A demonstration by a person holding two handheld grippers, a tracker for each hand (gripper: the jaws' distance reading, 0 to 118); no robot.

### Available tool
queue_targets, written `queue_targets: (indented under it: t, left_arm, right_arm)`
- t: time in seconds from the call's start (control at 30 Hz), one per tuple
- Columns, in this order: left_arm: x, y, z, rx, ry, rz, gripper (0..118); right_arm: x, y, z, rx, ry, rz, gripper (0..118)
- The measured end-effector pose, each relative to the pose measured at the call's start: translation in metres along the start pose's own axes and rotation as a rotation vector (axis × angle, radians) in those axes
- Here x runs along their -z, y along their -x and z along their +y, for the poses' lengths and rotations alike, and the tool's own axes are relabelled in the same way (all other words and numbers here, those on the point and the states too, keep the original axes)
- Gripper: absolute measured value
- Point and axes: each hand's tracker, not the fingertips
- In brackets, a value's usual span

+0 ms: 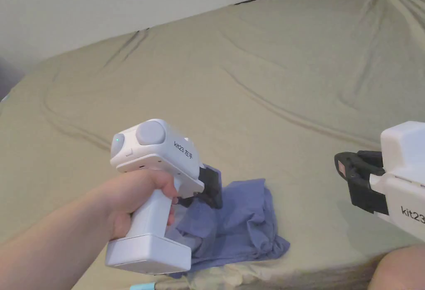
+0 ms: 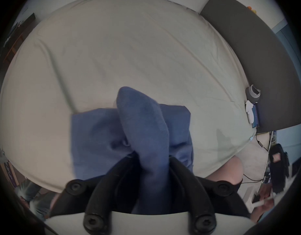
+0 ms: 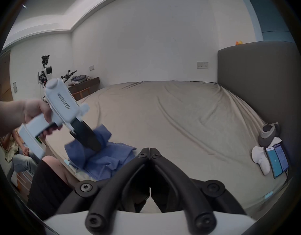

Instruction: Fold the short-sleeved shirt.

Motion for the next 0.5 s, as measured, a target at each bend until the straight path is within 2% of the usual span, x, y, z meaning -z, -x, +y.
queue_targets:
  t: [0.1, 0.13, 0.2, 0.27, 0.3, 0.4, 0.43, 0.5]
  left_arm:
    - [0.040, 0.002, -0.001, -0.005, 0.088, -0.082, 72]
    - [0.043, -0.002, -0.002, -0.020, 0.083, -0.105, 85]
    - [0.028, -0.017, -0.004, 0.033, 0.015, -0.157, 85]
    - [0.004, -0.030, -0.010, 0.127, -0.082, -0.090, 82]
    - [-0.008, -0.032, -0.014, 0.168, -0.126, -0.044, 74]
    - [-0.033, -0.025, -0.030, 0.208, -0.220, 0.095, 19]
    - [-0.033, -0.017, -0.034, 0.202, -0.205, 0.133, 7]
    - [-0.023, 0.000, -0.045, 0.158, -0.165, 0.111, 5]
  right_arm:
    - [-0.006, -0.011, -0.002, 0.005, -0.003, -0.029, 0]
    - [-0.008, -0.013, -0.003, 0.009, -0.006, -0.035, 0]
    - [-0.010, -0.018, -0.003, 0.020, -0.011, -0.044, 0]
    - [-0.008, -0.019, -0.003, 0.027, -0.011, -0.047, 0]
    - [-0.006, -0.019, -0.004, 0.029, -0.009, -0.045, 0]
    - [0.001, -0.013, -0.005, 0.021, 0.007, -0.024, 0]
    - [0.003, -0.011, -0.006, 0.015, 0.011, -0.016, 0]
    - [0.008, -0.006, -0.007, -0.001, 0.021, 0.001, 0]
